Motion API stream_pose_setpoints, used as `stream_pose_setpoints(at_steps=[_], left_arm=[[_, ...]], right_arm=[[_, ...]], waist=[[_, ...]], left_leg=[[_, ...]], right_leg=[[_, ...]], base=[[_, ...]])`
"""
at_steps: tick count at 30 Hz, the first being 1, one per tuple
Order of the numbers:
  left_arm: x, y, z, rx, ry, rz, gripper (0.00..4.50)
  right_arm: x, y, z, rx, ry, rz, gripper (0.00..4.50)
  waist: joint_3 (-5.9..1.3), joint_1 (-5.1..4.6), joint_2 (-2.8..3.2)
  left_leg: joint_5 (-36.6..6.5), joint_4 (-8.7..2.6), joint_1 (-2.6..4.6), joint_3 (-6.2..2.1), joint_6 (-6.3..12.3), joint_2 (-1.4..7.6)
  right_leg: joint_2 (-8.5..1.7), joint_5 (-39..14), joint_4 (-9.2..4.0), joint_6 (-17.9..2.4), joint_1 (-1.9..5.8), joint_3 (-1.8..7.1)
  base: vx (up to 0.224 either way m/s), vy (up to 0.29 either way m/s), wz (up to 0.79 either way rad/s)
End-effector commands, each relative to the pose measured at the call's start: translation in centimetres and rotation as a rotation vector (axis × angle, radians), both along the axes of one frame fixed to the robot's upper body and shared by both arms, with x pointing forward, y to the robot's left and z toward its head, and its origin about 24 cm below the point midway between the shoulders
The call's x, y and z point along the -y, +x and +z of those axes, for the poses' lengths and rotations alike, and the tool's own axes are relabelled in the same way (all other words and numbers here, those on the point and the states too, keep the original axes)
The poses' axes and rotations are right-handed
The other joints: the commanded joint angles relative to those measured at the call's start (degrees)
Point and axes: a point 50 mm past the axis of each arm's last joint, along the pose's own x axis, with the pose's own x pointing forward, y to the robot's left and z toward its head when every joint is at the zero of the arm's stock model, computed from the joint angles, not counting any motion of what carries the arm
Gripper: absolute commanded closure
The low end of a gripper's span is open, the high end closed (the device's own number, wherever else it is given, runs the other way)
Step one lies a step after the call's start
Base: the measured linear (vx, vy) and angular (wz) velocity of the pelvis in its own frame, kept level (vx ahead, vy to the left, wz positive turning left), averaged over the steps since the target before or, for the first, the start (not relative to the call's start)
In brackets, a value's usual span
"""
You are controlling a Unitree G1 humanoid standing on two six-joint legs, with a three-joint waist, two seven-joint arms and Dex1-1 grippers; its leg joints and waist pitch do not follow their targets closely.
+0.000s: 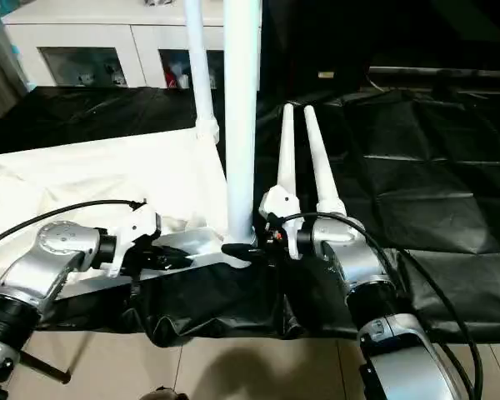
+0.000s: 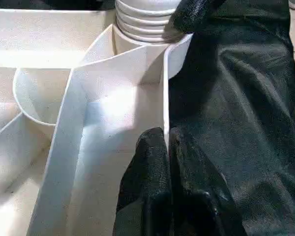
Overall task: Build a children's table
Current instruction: Rotate leg to tighten
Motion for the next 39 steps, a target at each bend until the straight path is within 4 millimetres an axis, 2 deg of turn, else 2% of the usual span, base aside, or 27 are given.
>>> stream_pose_setpoints(at_steps=[1, 5, 8, 10, 11, 12, 14, 15, 16, 17, 18, 19, 20, 21, 22, 23, 25, 27, 28, 33, 34, 35, 36, 37, 38, 39], left_arm=[[0.0, 0.0, 0.8, 0.035, -0.016, -0.025, 4.5], [0.4, 0.2, 0.8, 0.046, -0.03, -0.003, 4.5], [0.7, 0.8, 0.7, 0.068, -0.022, 0.059, 4.5], [1.0, 1.7, 0.6, 0.095, 0.007, 0.152, 4.5], [1.3, 2.5, 0.6, 0.121, 0.014, 0.224, 4.5], [1.4, 2.7, 0.6, 0.126, 0.015, 0.241, 4.5], [2.4, 4.3, 0.8, 0.172, 0.028, 0.397, 4.5], [2.7, 4.6, 0.8, 0.179, 0.029, 0.424, 4.5], [3.6, 5.2, 1.0, 0.189, 0.016, 0.475, 4.5], [4.2, 5.5, 1.1, 0.195, 0.007, 0.507, 4.5], [4.8, 5.7, 1.2, 0.199, -0.002, 0.532, 4.5], [5.4, 5.8, 1.2, 0.2, -0.013, 0.542, 4.5], [6.5, 5.8, 1.3, 0.206, -0.03, 0.522, 4.5], [6.5, 5.8, 1.3, 0.206, -0.03, 0.522, 4.5], [6.9, 5.7, 1.3, 0.208, -0.032, 0.509, 4.5], [7.5, 5.5, 1.2, 0.211, -0.031, 0.48, 4.5], [7.8, 5.2, 0.9, 0.212, -0.027, 0.451, 4.5], [7.9, 4.9, 0.7, 0.216, -0.023, 0.428, 4.5], [8.0, 4.8, 0.6, 0.224, -0.021, 0.413, 4.5], [8.0, 5.6, 1.2, 0.286, -0.009, 0.413, 4.5], [8.1, 5.8, 1.3, 0.297, -0.012, 0.414, 4.5], [8.2, 6.2, 1.7, 0.324, -0.02, 0.434, 4.5], [8.4, 6.5, 2.0, 0.346, -0.028, 0.455, 4.5], [8.3, 6.9, 2.3, 0.379, -0.031, 0.502, 4.5], [8.2, 7.3, 2.7, 0.399, -0.044, 0.547, 4.5], [8.1, 7.6, 2.9, 0.41, -0.054, 0.579, 4.05]], right_arm=[[-0.2, 0.0, 0.3, -0.003, 0.024, 0.0, 1.46], [-0.5, -0.3, -0.4, -0.026, 0.045, -0.021, 1.66], [-0.8, 0.0, -0.9, -0.035, 0.046, -0.107, 1.74], [-1.1, 0.6, -1.4, -0.034, 0.056, -0.218, 1.75], [-1.3, 1.1, -1.8, -0.048, 0.07, -0.328, 1.76], [-1.4, 1.2, -1.9, -0.051, 0.072, -0.35, 1.76], [-2.1, 2.0, -2.8, -0.085, 0.08, -0.576, 1.76], [-2.3, 2.1, -3.0, -0.092, 0.078, -0.625, 1.76], [-2.9, 2.3, -3.2, -0.107, 0.081, -0.688, 1.76], [-3.4, 2.3, -3.4, -0.117, 0.08, -0.72, 1.76], [-3.9, 2.4, -3.5, -0.126, 0.08, -0.74, 1.76], [-4.4, 2.3, -3.5, -0.132, 0.089, -0.744, 1.76], [-5.5, 2.3, -3.3, -0.129, 0.115, -0.72, 1.76], [-5.5, 2.3, -3.3, -0.129, 0.115, -0.72, 1.76], [-5.7, 2.2, -3.1, -0.129, 0.13, -0.702, 1.42], [-6.1, 2.2, -2.9, -0.132, 0.157, -0.68, 1.07], [-6.2, 2.2, -2.8, -0.119, 0.166, -0.667, 1.07], [-6.1, 2.3, -2.6, -0.087, 0.159, -0.661, 0.95], [-5.9, 2.3, -2.3, -0.057, 0.159, -0.658, 0.78], [-4.4, 2.2, -1.0, 0.043, 0.197, -0.666, 0.78], [-4.2, 2.2, -0.8, 0.055, 0.203, -0.668, 0.78], [-3.8, 2.0, -0.6, 0.072, 0.208, -0.673, 0.78], [-3.5, 1.9, -0.5, 0.085, 0.211, -0.676, 0.78], [-3.4, 1.8, -0.4, 0.095, 0.214, -0.671, 0.78], [-3.4, 1.6, -0.3, 0.104, 0.212, -0.664, 0.78], [-3.4, 1.5, -0.3, 0.108, 0.21, -0.657, 0.64]], waist=[[-4.53, -0.02, 0.17], [-4.6, 0.0, 0.18], [-4.61, -0.03, 0.16], [-4.41, -0.21, 0.17], [-4.41, -0.33, 0.15], [-4.33, -0.41, 0.18], [-4.17, -0.67, 0.23], [-4.12, -0.74, 0.31], [-4.19, -0.73, 0.18], [-4.19, -0.79, 0.63], [-4.23, -0.82, 0.5], [-4.33, -0.74, 0.32], [-4.37, -0.62, 0.51], [-4.37, -0.68, 0.53], [-4.43, -0.55, 0.33], [-4.49, -0.5, 0.54], [-4.55, -0.53, 0.46], [-4.57, -0.62, 0.47], [-4.58, -0.7, 0.47], [-4.67, -0.88, 0.44], [-4.63, -0.96, 0.45], [-4.81, -0.89, 0.84], [-4.63, -0.97, 0.58], [-4.83, -0.84, 1.17], [-4.81, -0.86, 0.89], [-4.95, -0.77, 0.86]], left_leg=[[-15.3, -3.96, 1.02, -0.05, 1.85, 1.27], [-14.6, -3.89, 0.92, -0.05, 1.97, 1.25], [-14.5, -3.92, 0.97, -0.1, 1.64, 1.22], [-15.4, -4.03, 1.05, -0.04, 1.16, 1.14], [-15.9, -4.07, 1.16, -0.1, 0.67, 1.08], [-16.1, -4.05, 1.22, -0.06, 0.32, 1.0], [-18.0, -4.2, 1.5, -0.24, -1.24, 0.89], [-18.4, -4.2, 1.59, -0.21, -1.47, 0.82], [-18.4, -4.3, 1.36, -0.4, -1.5, 0.84], [-18.4, -4.29, 1.37, -0.38, -1.59, 0.83], [-18.6, -4.28, 1.58, -0.3, -1.6, 0.87], [-18.6, -4.18, 1.63, -0.28, -1.35, 0.79], [-18.4, -4.17, 1.44, -0.31, -1.03, 0.73], [-18.3, -4.18, 1.24, -0.27, -0.72, 0.7], [-18.1, -4.17, 1.2, -0.28, -0.38, 0.72], [-17.5, -4.14, 1.03, -0.31, 0.05, 0.74], [-17.2, -4.12, 0.97, -0.3, 0.48, 0.74], [-17.0, -4.16, 0.73, -0.42, 0.77, 0.75], [-16.9, -4.14, 0.86, -0.37, 0.83, 0.76], [-15.8, -4.04, 0.74, -0.34, 1.53, 0.7], [-15.6, -4.01, 0.72, -0.22, 1.82, 0.53], [-15.2, -4.0, 0.73, -0.4, 1.81, 0.69], [-15.1, -4.0, 0.55, -0.3, 2.03, 0.55], [-15.0, -3.91, 0.75, -0.41, 1.94, 0.63], [-14.7, -3.78, 0.71, -0.34, 2.23, 0.55], [-14.3, -3.73, 0.79, -0.36, 2.29, 0.62]], right_leg=[[-2.85, -12.3, -3.87, -13.2, 3.12, 2.67], [-2.85, -11.0, -3.72, -13.5, 3.17, 2.63], [-2.86, -11.4, -3.74, -13.3, 3.2, 2.6], [-2.85, -13.0, -4.02, -12.9, 2.99, 2.66], [-2.96, -14.3, -4.2, -12.5, 3.01, 2.69], [-2.99, -15.3, -4.35, -12.3, 2.88, 2.7], [-3.08, -19.6, -4.81, -11.0, 2.77, 2.64], [-3.08, -20.5, -4.91, -10.8, 2.62, 2.61], [-3.2, -20.9, -5.05, -9.8, 2.89, 2.5], [-3.12, -20.5, -5.02, -9.8, 2.75, 2.57], [-3.05, -20.1, -5.24, -9.8, 2.58, 2.59], [-3.02, -19.1, -5.14, -10.1, 2.61, 2.57], [-3.01, -18.2, -5.02, -10.2, 2.79, 2.52], [-3.02, -17.9, -5.12, -10.2, 2.87, 2.5], [-3.03, -17.2, -5.1, -10.1, 2.98, 2.46], [-3.08, -16.1, -4.96, -10.3, 3.08, 2.48], [-3.03, -15.1, -4.87, -10.6, 3.15, 2.45], [-3.05, -14.6, -4.73, -10.6, 3.32, 2.34], [-3.01, -14.6, -4.73, -10.7, 3.25, 2.34], [-2.9, -12.7, -4.55, -10.9, 3.38, 2.39], [-2.66, -12.6, -4.78, -10.2, 3.4, 2.35], [-2.88, -11.8, -4.55, -10.5, 3.44, 2.39], [-2.7, -11.7, -4.83, -10.2, 3.46, 2.35], [-2.77, -11.0, -4.58, -10.5, 3.46, 2.35], [-2.57, -9.8, -4.68, -10.3, 3.45, 2.33], [-2.71, -9.0, -4.46, -10.7, 3.53, 2.39]], base=[[0.0, 0.0, 0.0], [0.0, 0.0, 0.0], [0.0, 0.0, 0.0], [0.0, 0.0, 0.0], [0.0, 0.0, 0.0], [0.0, 0.0, 0.0], [0.0, 0.0, 0.0], [0.0, 0.0, 0.0], [0.0, 0.0, 0.0], [0.0, 0.0, 0.0], [0.0, 0.0, 0.0], [0.0, 0.0, 0.0], [0.0, 0.0, 0.0], [0.0, 0.0, 0.0], [0.0, 0.0, 0.0], [0.0, 0.0, 0.0], [0.0, 0.0, 0.0], [0.0, 0.0, 0.0], [0.0, 0.0, 0.0], [0.0, 0.0, 0.0], [0.0, 0.0, 0.0], [0.0, 0.0, 0.0], [0.0, 0.0, 0.0], [0.0, 0.0, 0.0], [0.0, 0.0, 0.0], [0.0, 0.0, 0.0]])
